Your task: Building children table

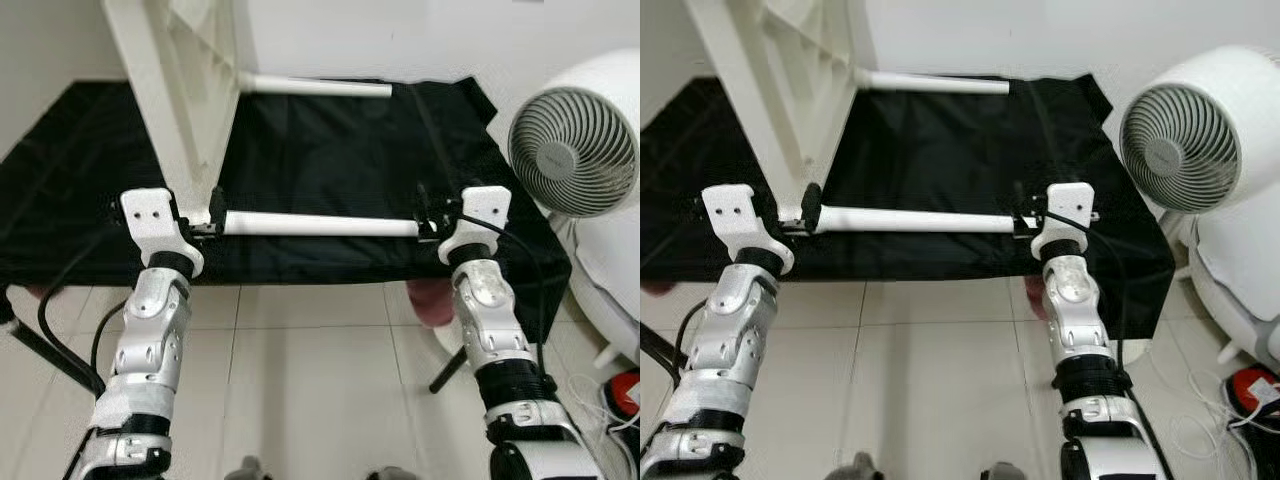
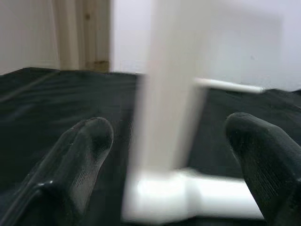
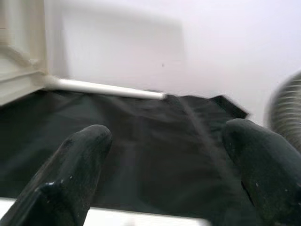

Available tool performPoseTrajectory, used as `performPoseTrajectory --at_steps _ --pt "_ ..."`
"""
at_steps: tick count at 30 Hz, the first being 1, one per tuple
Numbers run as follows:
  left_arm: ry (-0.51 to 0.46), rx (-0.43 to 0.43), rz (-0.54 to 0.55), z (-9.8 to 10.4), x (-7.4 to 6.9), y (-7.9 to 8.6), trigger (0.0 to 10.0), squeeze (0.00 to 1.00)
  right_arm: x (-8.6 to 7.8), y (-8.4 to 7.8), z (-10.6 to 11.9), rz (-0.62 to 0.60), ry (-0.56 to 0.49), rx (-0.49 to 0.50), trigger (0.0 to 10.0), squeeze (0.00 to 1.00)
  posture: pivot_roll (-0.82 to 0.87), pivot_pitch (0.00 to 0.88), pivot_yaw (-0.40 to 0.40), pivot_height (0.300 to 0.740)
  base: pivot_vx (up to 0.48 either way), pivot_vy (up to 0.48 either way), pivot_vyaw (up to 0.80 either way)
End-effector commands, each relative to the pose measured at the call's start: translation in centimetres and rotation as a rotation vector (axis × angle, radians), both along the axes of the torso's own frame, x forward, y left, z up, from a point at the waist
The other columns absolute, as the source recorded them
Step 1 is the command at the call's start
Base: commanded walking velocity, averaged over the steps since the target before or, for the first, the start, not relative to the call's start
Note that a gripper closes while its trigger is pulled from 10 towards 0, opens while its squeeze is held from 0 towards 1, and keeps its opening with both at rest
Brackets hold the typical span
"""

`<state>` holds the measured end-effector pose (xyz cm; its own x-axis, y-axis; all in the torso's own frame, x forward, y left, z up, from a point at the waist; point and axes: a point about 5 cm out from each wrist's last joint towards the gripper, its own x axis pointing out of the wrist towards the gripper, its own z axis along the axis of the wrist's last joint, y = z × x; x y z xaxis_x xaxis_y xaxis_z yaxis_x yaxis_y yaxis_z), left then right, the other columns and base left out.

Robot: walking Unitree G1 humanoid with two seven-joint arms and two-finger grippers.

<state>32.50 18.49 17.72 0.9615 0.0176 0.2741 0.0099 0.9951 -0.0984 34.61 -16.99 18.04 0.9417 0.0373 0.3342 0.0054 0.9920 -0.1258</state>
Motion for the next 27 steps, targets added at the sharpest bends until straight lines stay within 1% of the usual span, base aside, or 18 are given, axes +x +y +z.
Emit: performPoseTrajectory --at_steps 1,3,9,13,16,18,22,25,27 --pt "0.012 0.006 0.015 -0.4 0.0 0.3 10.0 0.00 0.0 0.8 0.1 0.025 -0.007 -0.011 10.0 0.00 -0.03 0.110 0.027 0.740 0.000 0.465 0.00" --pt "0.010 0.005 0.013 -0.4 0.0 0.2 10.0 0.00 0.0 0.8 0.1 0.025 -0.007 -0.012 10.0 0.00 -0.03 0.111 0.026 0.740 0.000 0.255 0.00" --pt "-0.004 0.043 -0.002 -0.3 0.0 -0.3 10.0 0.00 0.1 0.8 0.0 0.034 -0.006 -0.018 10.0 0.00 -0.03 0.105 0.022 0.740 0.000 0.000 0.00" --pt "-0.013 0.053 -0.010 -0.3 0.0 -0.6 10.0 0.00 0.1 0.8 -0.1 0.038 -0.006 -0.022 10.0 0.00 -0.03 0.103 0.020 0.740 0.000 0.000 0.00" --pt "-0.010 0.072 -0.014 -0.4 -0.2 -0.6 10.0 0.00 0.1 0.6 -0.2 0.038 -0.004 -0.028 10.0 0.00 -0.03 0.101 0.018 0.740 0.000 0.000 0.00" --pt "0.000 0.104 -0.009 -0.6 -0.3 -0.5 10.0 0.00 0.0 0.5 -0.4 0.037 0.000 -0.033 10.0 0.00 -0.03 0.098 0.019 0.740 0.000 0.000 0.00" --pt "0.009 0.115 -0.013 -0.8 -0.4 -0.6 10.0 0.00 0.0 0.4 -0.5 0.036 0.002 -0.038 10.0 0.00 -0.03 0.097 0.021 0.740 0.000 0.000 0.00" --pt "0.002 0.152 -0.039 -0.9 -0.6 -0.8 10.0 0.00 0.0 0.2 -0.5 0.033 0.001 -0.037 10.0 0.00 -0.03 0.093 0.021 0.740 0.000 0.000 0.00" --pt "0.002 0.152 -0.039 -0.9 -0.6 -0.8 10.0 0.00 0.0 0.2 -0.5 0.033 0.001 -0.037 10.0 0.00 -0.03 0.093 0.021 0.740 0.000 0.000 0.00"
